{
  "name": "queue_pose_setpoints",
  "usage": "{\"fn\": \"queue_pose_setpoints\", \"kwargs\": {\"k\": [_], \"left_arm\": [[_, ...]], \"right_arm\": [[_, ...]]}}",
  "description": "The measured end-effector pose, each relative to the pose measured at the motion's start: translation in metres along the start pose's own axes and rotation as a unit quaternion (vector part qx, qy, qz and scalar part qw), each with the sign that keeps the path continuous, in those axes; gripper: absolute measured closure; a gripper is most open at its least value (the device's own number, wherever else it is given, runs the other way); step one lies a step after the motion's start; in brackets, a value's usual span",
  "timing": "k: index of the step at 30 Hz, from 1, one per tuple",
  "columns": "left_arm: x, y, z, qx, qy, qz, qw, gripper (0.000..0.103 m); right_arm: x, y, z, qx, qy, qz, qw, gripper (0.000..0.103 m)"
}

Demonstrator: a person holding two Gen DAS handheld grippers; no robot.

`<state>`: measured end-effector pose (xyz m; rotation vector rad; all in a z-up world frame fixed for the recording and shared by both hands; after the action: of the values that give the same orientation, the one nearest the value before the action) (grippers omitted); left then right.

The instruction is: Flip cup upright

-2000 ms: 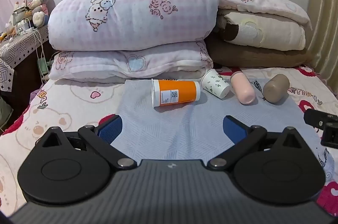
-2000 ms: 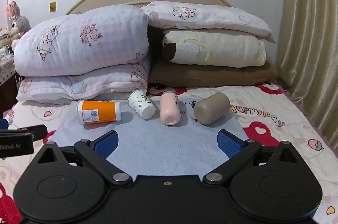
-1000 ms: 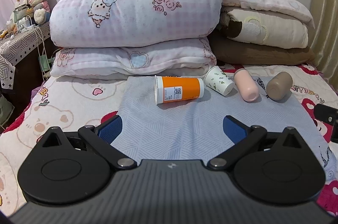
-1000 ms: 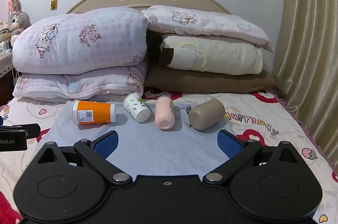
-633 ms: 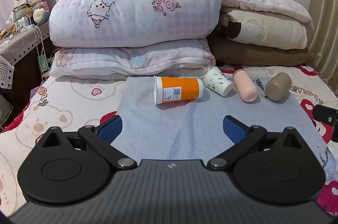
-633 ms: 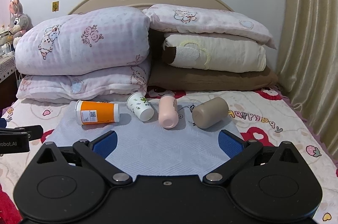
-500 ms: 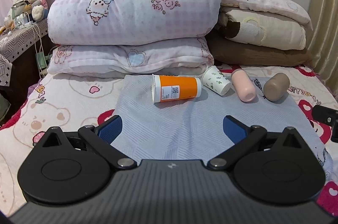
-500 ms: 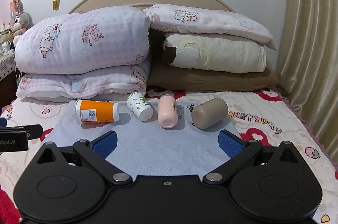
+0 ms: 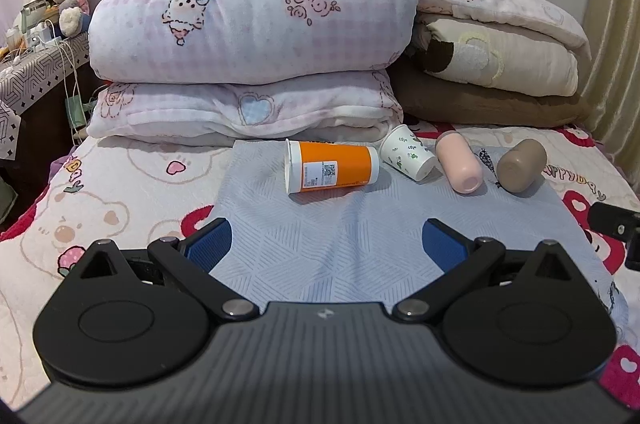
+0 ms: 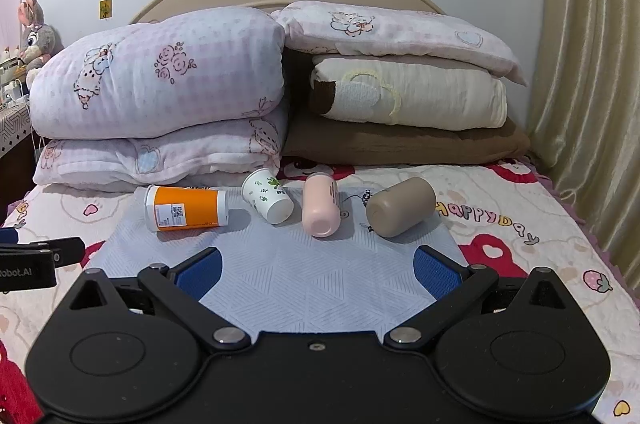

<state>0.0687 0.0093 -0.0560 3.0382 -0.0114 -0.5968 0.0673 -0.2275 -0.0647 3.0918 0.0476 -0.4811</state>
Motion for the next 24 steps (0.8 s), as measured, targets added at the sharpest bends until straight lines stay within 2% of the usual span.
{"fn": "queue_pose_setpoints", "kwargs": {"k": [7,11,16,21,24], "left_arm": [[0.000,0.002,0.001,0.004,-0.008,0.004,1.0000,0.000],[0.001,0.001,0.003,-0.013,-0.016,0.007,0.9998,0.000],[0.004,0.000,0.007,-0.008,-0.026,-0.007,0.9996,0.000],[0.010,-0.004,0.015,0.008,-0.055,-0.014,0.9984,0.000],[0.011,-0.008,0.016,0.014,-0.055,-0.022,0.9981,0.000]], "right_arm": [[0.003,-0.002,0.005,-0.006,-0.011,-0.004,1.000,0.000],[0.004,-0.002,0.005,-0.006,-0.013,-0.003,1.000,0.000],[0.006,-0.004,0.010,-0.010,-0.023,-0.010,1.000,0.000],[0.008,-0.006,0.014,-0.016,-0.032,-0.017,0.999,0.000],[0.007,-0.008,0.014,-0.019,-0.031,-0.022,0.999,0.000]]}}
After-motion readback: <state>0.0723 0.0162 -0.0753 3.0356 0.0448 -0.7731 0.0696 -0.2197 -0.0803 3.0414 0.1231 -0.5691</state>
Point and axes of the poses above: each gripper's, at about its wrist camera, not at the fingertips, and x roughly the way its jaws point, y to its right, z to its underside, the point moved 8 cm from there along x, roughly the way its jaws point, and after that the axes turned 14 degrees about y, right-handed, at the moved point
